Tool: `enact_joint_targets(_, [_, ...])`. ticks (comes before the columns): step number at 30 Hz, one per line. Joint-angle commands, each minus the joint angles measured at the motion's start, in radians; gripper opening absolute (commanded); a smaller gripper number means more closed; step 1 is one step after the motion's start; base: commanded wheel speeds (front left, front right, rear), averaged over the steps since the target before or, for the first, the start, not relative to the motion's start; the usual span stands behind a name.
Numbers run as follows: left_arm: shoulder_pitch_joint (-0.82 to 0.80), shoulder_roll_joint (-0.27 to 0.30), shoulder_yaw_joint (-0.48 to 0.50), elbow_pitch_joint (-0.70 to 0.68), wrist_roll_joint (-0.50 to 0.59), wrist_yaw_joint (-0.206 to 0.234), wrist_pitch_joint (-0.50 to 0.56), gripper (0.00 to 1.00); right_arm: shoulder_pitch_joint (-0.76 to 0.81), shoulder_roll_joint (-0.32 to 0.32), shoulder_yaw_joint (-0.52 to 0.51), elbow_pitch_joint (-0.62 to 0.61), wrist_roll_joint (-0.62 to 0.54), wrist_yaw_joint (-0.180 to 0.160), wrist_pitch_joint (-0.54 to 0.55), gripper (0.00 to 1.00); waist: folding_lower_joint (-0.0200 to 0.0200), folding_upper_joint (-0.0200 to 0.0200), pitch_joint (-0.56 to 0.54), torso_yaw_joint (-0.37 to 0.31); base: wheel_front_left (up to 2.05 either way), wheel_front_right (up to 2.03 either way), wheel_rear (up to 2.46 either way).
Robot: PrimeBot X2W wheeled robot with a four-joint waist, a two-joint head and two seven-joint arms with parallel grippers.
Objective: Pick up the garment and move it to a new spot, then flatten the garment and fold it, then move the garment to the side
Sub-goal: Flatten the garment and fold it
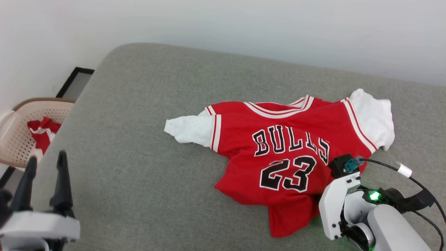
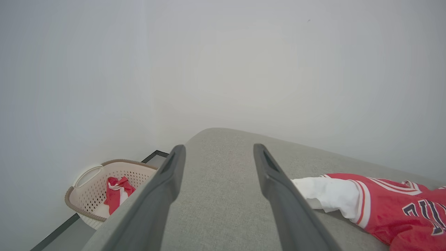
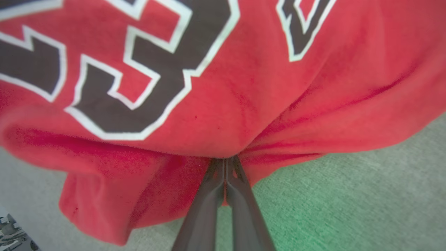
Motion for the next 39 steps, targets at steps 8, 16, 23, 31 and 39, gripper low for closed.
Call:
enact_joint_targets(8, [0.099,-0.085,0.107,-0.011,0.051,-0.054,-0.001,1.0,0.081,-0.104,0.067,-0.131,0.124,0.0,0.138,0.0,0.0,0.0,-0.037,-0.009,0.0,0.0,0.0])
enact_joint_targets(16, [0.144,-0.119,0.175,-0.02,0.082,-0.08,-0.001,1.0,0.219,-0.23,0.08,-0.36,0.256,0.0,0.311,0.0,0.0,0.0,-0.039,-0.036,0.0,0.0,0.0])
enact_joint_targets(23, [0.157,-0.143,0.219,-0.027,0.1,-0.097,-0.001,1.0,0.347,-0.262,0.046,-0.505,0.304,0.0,0.423,0.0,0.0,0.0,-0.024,-0.058,0.0,0.0,0.0])
enact_joint_targets(31, [0.132,-0.156,0.217,-0.017,0.112,-0.128,-0.001,1.0,0.371,-0.211,0.025,-0.533,0.248,0.0,0.387,1.0,0.0,0.0,0.001,-0.08,0.0,0.0,0.0])
enact_joint_targets(39, [0.085,-0.109,0.195,-0.022,0.088,-0.171,0.053,1.0,0.326,-0.165,-0.018,-0.565,0.25,0.0,0.307,1.0,0.0,0.0,0.014,-0.118,0.0,0.0,0.0])
